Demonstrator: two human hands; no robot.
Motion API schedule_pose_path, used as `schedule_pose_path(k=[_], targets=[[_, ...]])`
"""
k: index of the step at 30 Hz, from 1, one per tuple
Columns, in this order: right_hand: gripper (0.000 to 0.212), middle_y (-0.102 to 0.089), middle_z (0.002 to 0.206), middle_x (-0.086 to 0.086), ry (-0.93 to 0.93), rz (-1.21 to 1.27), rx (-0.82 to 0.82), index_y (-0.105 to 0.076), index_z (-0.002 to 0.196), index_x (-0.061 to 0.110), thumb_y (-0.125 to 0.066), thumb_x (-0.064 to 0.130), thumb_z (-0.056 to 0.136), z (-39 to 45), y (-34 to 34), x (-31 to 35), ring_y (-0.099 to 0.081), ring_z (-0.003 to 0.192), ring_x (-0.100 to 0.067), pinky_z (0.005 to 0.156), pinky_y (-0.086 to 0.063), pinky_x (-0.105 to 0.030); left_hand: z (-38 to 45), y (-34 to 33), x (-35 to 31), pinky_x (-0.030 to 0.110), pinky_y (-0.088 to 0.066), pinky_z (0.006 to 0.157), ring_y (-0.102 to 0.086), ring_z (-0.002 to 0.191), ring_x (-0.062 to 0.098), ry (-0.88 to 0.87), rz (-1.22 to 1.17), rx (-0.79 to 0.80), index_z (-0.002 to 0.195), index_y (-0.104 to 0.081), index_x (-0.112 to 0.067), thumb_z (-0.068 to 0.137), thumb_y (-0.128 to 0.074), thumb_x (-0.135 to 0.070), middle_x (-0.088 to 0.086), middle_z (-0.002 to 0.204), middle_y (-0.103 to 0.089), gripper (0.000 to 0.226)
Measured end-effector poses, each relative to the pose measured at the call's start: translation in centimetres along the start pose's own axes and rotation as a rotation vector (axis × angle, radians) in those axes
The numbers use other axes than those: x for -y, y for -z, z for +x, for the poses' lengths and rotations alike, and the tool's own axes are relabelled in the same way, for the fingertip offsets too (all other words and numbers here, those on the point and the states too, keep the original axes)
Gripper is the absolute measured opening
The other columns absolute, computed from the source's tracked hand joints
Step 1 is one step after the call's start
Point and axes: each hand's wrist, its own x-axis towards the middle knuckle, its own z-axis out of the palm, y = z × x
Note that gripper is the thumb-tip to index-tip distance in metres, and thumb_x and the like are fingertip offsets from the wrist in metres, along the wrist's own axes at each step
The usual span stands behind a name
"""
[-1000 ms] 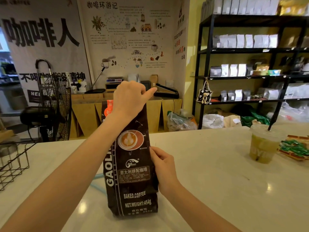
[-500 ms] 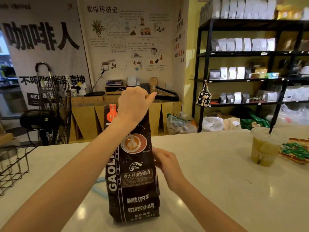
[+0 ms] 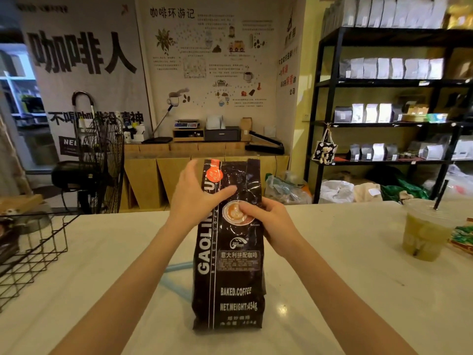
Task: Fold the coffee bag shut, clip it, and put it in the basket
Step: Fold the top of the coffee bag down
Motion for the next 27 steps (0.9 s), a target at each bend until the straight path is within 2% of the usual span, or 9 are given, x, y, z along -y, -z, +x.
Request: schedule_pose_path(k=[2, 4, 5, 7, 11, 18, 22, 27], targets=[[0.019, -0.073, 0.092, -0.009, -0.036, -0.006, -0.01, -0.065, 0.098, 0.011, -0.066, 0.016, 0.079, 0.5, 0.0, -0.2, -0.071, 0.081, -0.02, 0.069, -0.057, -0.027, -1.5, 0.0, 1.1, 0.034, -0.052, 0.08, -0.063, 0.098, 0.02, 0.341, -0.438, 0.209, 0.131, -0.036, -0.012, 0.06, -0.076, -0.04, 0.007, 0.122, -0.059, 0.087], [0.02, -0.072, 0.091, -0.009, -0.06, -0.002, -0.01, -0.065, 0.099, 0.008, -0.065, 0.017, 0.081, 0.9, -0.1, -0.4, -0.071, 0.079, -0.019, 0.069, -0.058, -0.027, -2.6, -0.2, 1.7, 0.029, -0.054, 0.063, -0.07, 0.073, 0.017, 0.506, -0.698, 0.366, 0.116, -0.052, -0.008, 0.063, -0.076, -0.028, 0.006, 0.093, -0.071, 0.061], [0.022, -0.072, 0.091, -0.01, -0.066, 0.005, -0.004, -0.065, 0.1, 0.007, -0.065, 0.017, 0.08, 1.0, -0.1, -0.4, -0.071, 0.079, -0.019, 0.071, -0.058, -0.028, -2.9, -0.4, 2.0, 0.029, -0.055, 0.06, -0.071, 0.068, 0.018, 0.524, -0.738, 0.378, 0.107, -0.057, -0.008, 0.065, -0.075, -0.023, 0.007, 0.085, -0.072, 0.049], [0.03, -0.072, 0.093, -0.01, -0.07, -0.005, 0.001, -0.064, 0.102, 0.006, -0.07, 0.017, 0.075, 1.1, -0.2, -0.5, -0.071, 0.081, -0.021, 0.072, -0.057, -0.03, -3.0, -0.7, 2.4, 0.031, -0.057, 0.06, -0.071, 0.065, 0.02, 0.534, -0.785, 0.338, 0.096, -0.061, -0.008, 0.066, -0.076, -0.017, 0.01, 0.082, -0.072, 0.035], [0.048, -0.073, 0.095, -0.013, -0.085, -0.089, -0.025, -0.063, 0.104, 0.004, -0.08, 0.017, 0.061, 1.2, -0.2, -0.6, -0.071, 0.083, -0.026, 0.074, -0.056, -0.036, -3.1, -0.9, 2.4, 0.031, -0.059, 0.06, -0.071, 0.067, 0.023, 0.513, -0.818, 0.292, 0.093, -0.064, -0.006, 0.066, -0.076, -0.013, 0.014, 0.084, -0.072, 0.031], [0.019, -0.073, 0.087, -0.012, -0.077, -0.061, -0.071, -0.067, 0.088, 0.01, -0.075, 0.01, 0.07, 1.3, -0.2, -0.7, -0.071, 0.075, -0.021, 0.067, -0.056, -0.03, -3.2, -0.9, 2.4, 0.031, -0.059, 0.056, -0.071, 0.06, 0.022, 0.519, -0.864, 0.276, 0.085, -0.066, -0.005, 0.069, -0.074, -0.011, 0.01, 0.068, -0.073, 0.019], [0.016, -0.073, 0.083, -0.01, -0.101, -0.061, -0.078, -0.067, 0.086, 0.01, -0.073, 0.009, 0.071, 1.2, -0.3, -0.6, -0.071, 0.07, -0.018, 0.061, -0.056, -0.026, -3.5, -0.9, 2.3, 0.028, -0.058, 0.051, -0.071, 0.058, 0.021, 0.557, -0.889, 0.29, 0.091, -0.063, -0.002, 0.071, -0.072, -0.012, 0.013, 0.075, -0.072, 0.024], [0.02, -0.074, 0.089, -0.013, -0.1, -0.031, -0.103, -0.069, 0.088, 0.01, -0.074, 0.019, 0.072, 1.0, -0.1, -0.7, -0.071, 0.079, -0.026, 0.072, -0.057, -0.033, -3.8, -1.2, 2.2, 0.036, -0.058, 0.069, -0.071, 0.073, 0.026, 0.53, -0.889, 0.281, 0.095, -0.066, -0.006, 0.074, -0.07, -0.027, 0.016, 0.086, -0.073, 0.03]])
